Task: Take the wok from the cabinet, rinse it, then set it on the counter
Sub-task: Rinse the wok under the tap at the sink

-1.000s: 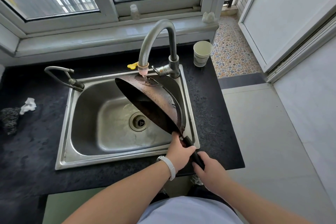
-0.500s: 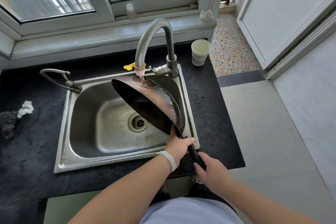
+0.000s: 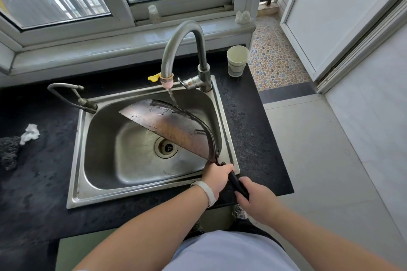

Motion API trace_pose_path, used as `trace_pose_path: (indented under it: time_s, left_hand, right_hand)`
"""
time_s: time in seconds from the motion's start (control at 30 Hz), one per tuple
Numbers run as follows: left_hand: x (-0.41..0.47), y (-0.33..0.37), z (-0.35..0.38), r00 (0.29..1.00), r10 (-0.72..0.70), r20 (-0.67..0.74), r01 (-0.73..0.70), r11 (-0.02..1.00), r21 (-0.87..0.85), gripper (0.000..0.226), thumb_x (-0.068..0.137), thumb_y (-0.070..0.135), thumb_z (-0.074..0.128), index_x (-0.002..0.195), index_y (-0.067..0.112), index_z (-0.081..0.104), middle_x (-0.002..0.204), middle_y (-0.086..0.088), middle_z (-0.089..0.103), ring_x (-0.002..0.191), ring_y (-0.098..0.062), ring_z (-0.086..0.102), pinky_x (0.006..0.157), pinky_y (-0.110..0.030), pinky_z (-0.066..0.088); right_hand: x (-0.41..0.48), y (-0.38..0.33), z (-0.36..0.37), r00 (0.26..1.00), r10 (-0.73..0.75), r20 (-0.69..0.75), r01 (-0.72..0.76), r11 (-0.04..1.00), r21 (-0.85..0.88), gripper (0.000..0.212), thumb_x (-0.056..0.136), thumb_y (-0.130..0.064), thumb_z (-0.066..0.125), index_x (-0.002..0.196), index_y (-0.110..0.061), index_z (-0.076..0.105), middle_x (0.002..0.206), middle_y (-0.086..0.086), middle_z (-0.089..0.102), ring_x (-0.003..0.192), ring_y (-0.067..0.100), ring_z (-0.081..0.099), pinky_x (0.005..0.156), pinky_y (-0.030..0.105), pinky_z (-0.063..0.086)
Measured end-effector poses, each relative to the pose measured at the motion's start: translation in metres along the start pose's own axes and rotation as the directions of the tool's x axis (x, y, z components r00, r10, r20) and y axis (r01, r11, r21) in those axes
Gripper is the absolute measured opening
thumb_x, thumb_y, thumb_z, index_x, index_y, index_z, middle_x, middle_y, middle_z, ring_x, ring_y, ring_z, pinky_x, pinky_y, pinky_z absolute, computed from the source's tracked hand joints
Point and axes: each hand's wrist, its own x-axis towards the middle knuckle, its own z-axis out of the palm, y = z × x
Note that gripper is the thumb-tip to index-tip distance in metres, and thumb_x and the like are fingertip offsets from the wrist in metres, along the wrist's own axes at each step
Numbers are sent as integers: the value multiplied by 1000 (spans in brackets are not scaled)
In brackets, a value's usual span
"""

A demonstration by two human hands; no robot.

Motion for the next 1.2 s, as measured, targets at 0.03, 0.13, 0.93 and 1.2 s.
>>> trace_pose_path:
  time_s: [0.03, 0.13, 0.93, 1.2]
  left_hand:
    - [2, -1, 2, 1000, 17, 1, -17, 999, 29, 30, 56, 30, 70, 75, 7, 65, 87, -17, 70, 93, -34, 70, 89, -52, 56]
    - [1, -3, 6, 999, 47, 27, -50, 992, 119, 50, 49, 36, 66, 89, 6, 68, 92, -13, 73, 90, -28, 70, 88, -46, 57]
    - [5, 8, 9, 994, 108, 14, -105, 916, 386, 47, 85, 17, 62, 130, 19, 47, 109, -5, 61, 101, -28, 62, 90, -36, 53]
    - [3, 14, 10, 994, 107, 34, -111, 890, 443, 37, 89, 14, 58, 124, 12, 49, 125, -14, 62, 113, -33, 61, 92, -34, 51]
  right_hand:
    - [-1, 1, 0, 1000, 2, -11, -2, 1000, 12, 16, 97, -33, 59, 95, -27, 45, 74, -9, 55, 65, 16, 53, 57, 28, 38]
    - [-5, 4, 4, 999, 21, -38, -19, 999, 46, 15, 97, -35, 60, 96, -27, 47, 73, -8, 58, 61, 10, 54, 55, 22, 39]
    - [-6, 0, 10, 993, 108, -39, -100, 982, 158, 16, 97, -40, 56, 98, -25, 50, 74, -1, 65, 66, 20, 63, 64, 42, 52]
    - [-6, -1, 9, 995, 96, -31, -90, 984, 157, 15, 99, -37, 56, 96, -25, 49, 74, 0, 63, 62, 17, 58, 61, 37, 48]
